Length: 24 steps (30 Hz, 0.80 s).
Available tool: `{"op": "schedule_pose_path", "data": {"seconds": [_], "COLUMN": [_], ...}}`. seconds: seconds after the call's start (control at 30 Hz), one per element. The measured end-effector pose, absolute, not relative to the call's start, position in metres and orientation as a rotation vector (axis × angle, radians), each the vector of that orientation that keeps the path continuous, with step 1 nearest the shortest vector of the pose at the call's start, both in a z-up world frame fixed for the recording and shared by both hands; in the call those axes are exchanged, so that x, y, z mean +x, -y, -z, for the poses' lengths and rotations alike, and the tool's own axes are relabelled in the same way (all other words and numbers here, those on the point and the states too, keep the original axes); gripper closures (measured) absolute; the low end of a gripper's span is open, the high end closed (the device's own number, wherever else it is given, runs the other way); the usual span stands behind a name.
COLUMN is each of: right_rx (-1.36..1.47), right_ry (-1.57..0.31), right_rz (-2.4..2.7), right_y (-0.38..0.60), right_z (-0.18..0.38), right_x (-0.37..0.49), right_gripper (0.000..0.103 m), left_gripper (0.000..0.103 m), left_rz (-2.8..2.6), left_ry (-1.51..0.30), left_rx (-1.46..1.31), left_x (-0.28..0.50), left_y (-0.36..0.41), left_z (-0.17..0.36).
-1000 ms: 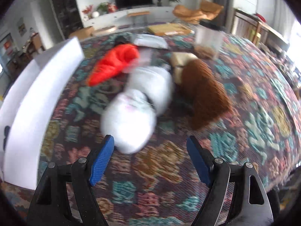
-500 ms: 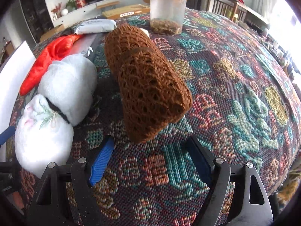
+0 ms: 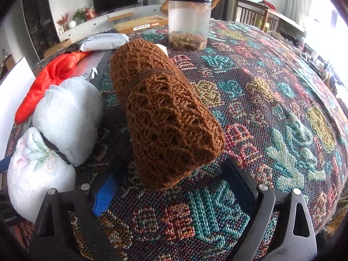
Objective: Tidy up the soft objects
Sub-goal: 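Return left tool to fish plush while right tool reaches brown knitted roll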
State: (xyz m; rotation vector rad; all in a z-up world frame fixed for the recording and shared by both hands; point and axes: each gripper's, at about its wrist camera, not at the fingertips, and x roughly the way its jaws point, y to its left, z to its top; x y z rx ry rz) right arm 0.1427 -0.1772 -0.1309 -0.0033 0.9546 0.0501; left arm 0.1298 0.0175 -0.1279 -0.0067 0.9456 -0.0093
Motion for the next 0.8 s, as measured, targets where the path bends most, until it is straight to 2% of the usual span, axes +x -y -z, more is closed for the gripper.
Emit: {"op": "schedule_pose_path", "data": {"seconds": [0.8], "right_rx": [-0.001], "right_ry": [-0.948], "right_rz": [-0.048], "right_y": [0.1775], "right_z": [0.131], "right_x": [0.142], "right_gripper": [0.007], "left_gripper": [0.0], "left_rz": [0.009], "left_ry": [-0.945], "left_rx": [-0.007], "left_x": [0.1297], "left_y": [-0.0175], "left_z": [0.1278]}}
